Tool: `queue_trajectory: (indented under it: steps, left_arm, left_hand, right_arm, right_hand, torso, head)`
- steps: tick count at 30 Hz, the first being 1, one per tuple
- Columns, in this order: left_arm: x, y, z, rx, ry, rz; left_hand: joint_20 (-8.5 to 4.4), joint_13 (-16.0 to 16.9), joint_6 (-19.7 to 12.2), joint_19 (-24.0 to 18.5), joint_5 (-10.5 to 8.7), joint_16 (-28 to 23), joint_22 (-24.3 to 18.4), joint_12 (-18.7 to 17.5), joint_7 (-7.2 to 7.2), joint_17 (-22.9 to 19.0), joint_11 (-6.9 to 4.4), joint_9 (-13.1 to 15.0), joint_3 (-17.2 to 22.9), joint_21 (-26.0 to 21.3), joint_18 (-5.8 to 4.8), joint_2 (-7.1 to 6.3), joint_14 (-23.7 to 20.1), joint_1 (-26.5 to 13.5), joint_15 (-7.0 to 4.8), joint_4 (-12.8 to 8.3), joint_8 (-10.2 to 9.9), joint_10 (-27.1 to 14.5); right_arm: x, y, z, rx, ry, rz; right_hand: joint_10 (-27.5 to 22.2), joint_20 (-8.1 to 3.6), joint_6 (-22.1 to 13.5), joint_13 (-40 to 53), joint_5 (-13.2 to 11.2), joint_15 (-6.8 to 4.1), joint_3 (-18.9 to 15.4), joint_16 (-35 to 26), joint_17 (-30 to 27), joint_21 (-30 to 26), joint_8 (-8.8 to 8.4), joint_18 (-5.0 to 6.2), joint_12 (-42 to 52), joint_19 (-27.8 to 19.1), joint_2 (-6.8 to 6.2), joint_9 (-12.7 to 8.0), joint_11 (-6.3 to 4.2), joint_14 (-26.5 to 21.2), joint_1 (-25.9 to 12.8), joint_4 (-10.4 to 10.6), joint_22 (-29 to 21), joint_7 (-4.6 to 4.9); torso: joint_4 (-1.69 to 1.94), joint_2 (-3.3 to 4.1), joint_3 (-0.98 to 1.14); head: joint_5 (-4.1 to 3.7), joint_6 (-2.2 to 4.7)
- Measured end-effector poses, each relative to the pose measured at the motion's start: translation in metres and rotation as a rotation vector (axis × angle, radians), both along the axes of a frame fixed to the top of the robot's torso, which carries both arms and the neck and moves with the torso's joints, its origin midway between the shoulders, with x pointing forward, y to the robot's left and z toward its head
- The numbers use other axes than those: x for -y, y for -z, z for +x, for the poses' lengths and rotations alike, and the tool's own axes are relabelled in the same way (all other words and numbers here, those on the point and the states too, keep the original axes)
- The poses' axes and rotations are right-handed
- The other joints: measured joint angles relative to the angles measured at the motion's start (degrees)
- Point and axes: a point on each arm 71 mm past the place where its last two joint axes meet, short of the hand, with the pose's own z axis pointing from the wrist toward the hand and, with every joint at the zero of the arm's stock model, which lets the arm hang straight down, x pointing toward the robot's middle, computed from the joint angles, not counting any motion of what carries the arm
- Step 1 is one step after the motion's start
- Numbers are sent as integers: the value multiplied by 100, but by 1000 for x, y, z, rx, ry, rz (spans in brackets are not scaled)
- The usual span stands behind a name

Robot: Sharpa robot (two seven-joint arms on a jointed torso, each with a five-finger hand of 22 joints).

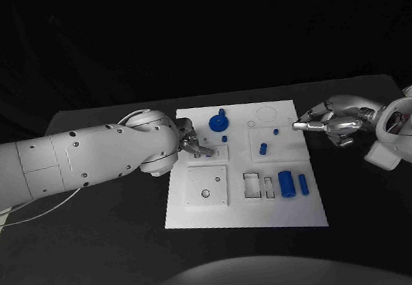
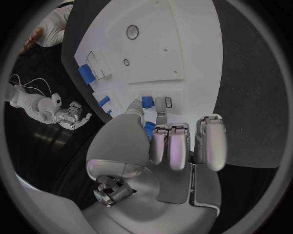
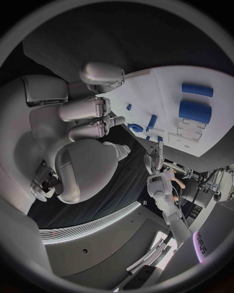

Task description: Assemble the parts on the task board

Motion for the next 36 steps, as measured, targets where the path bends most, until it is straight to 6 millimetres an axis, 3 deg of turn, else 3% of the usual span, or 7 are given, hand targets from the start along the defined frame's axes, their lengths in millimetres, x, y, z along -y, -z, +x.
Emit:
queue_trajectory:
  steps: [15,21,26,36]
  left_arm:
    - [6,3,2,3,-1,-9]
    - [4,5,4,0,-10,-18]
    - [4,7,5,-7,-15,-25]
    - [8,11,7,-20,-18,-46]
  left_hand:
    - [0,0,-186,0,21,0,0,0,1,-1,0,90,-62,-24,0,23,0,23,0,-1,24,0]
    - [0,0,-248,0,263,0,0,0,20,-1,0,97,-62,-57,0,114,0,114,0,-1,24,0]
    - [0,0,-248,0,529,0,0,0,20,-1,0,96,-62,-57,0,129,0,204,0,-1,-10,0]
    - [0,0,-247,0,861,0,0,0,21,-2,0,87,-62,-57,1,162,0,442,0,-1,-5,0]
  right_arm:
    - [-1,0,0,-3,-3,0]
    - [-1,0,0,-5,-4,-1]
    - [-1,1,0,-6,-4,-2]
    - [-1,1,0,-9,-6,-3]
  right_hand:
    - [0,21,0,4,31,0,0,0,4,-23,0,0,1,-21,23,0,0,0,-23,0,-1,0]
    - [0,21,0,4,65,0,0,0,4,-23,0,0,1,-21,23,-5,0,0,-23,0,-1,0]
    - [0,0,0,4,156,0,0,0,4,-49,0,0,1,-42,23,-5,0,0,-23,0,-1,0]
    - [0,20,0,4,344,0,-15,0,3,-59,0,0,7,-62,61,-18,0,0,16,-16,3,0]
  torso:
    - [1,-7,3]
    - [-5,-8,5]
    - [-4,-9,5]
    - [-2,-5,5]
  head:
    - [19,0]
    - [21,0]
    - [12,0]
    - [4,0]
